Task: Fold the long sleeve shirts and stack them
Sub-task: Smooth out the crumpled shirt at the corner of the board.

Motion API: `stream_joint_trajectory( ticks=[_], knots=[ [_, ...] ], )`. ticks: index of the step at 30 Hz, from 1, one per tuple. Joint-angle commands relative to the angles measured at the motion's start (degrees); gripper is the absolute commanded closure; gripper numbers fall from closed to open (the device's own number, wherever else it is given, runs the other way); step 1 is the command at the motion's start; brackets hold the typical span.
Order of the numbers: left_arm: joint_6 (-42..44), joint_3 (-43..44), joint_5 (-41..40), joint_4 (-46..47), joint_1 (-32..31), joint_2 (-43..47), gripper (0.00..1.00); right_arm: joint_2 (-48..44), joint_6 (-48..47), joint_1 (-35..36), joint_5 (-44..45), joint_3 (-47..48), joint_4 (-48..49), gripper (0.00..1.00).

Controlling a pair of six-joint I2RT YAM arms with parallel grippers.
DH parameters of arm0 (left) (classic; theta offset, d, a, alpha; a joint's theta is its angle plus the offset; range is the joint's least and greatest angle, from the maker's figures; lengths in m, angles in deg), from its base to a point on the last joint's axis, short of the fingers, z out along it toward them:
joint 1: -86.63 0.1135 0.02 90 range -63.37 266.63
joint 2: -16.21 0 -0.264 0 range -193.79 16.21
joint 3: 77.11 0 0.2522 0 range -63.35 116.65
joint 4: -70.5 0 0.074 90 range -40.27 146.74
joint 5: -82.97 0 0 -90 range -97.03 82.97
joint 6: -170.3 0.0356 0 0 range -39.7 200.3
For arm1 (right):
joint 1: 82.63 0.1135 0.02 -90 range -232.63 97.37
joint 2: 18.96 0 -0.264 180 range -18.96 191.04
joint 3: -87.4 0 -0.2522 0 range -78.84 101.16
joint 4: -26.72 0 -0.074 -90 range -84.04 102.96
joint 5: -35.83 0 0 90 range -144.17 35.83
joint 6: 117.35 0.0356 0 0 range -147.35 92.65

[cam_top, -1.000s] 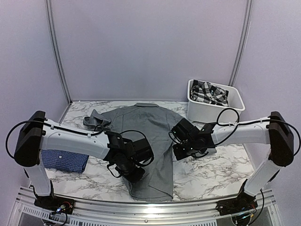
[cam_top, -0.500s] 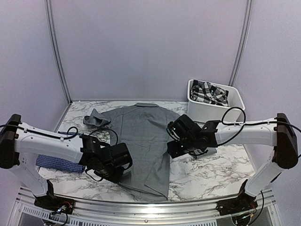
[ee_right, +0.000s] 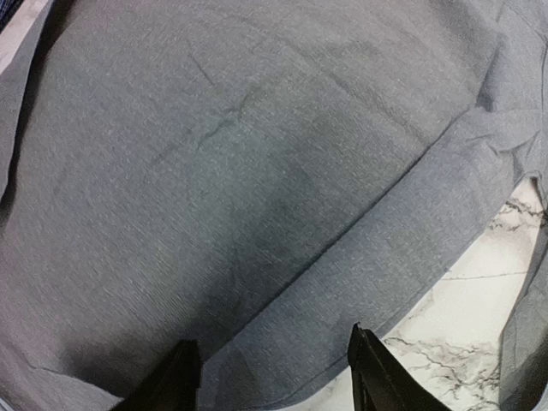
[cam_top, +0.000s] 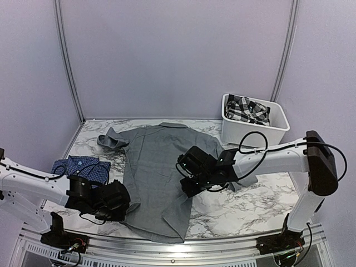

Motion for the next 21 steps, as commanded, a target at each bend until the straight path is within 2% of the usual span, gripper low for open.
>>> stream_joint_trajectory(
  ticks=[1,6,12,14,16,21],
  knots=[
    [-7.6,-4.5,-2.9,3.9,-0.4,6.2,0.92,-1.8,0.5,0.6,2.1,-1.5,-2.4,0.63],
    [-12.7,-9.8,-3.8,6.4,-0.4,10.9,0.87,-5.0,2.1,0.5,1.3,-8.7,-2.8,0.85],
    [-20.2,-15.8,-6.6,4.8,-0.4,21.4,0.8,-8.0,4.6,-0.2,0.1,-15.1,-1.0,0.94],
    [-22.3,-17.5,-7.8,3.4,-0.4,25.8,0.73,-8.9,4.8,-0.7,0.3,-15.6,-0.9,0.94],
    [-21.6,-18.2,-8.8,3.4,-0.4,29.3,0.66,-9.8,4.9,-0.9,0.7,-15.2,-1.0,0.89],
    [-11.9,-13.7,-10.4,0.9,-0.4,32.8,0.55,-10.9,3.2,-0.8,0.9,-12.0,-1.0,0.71]
  ],
)
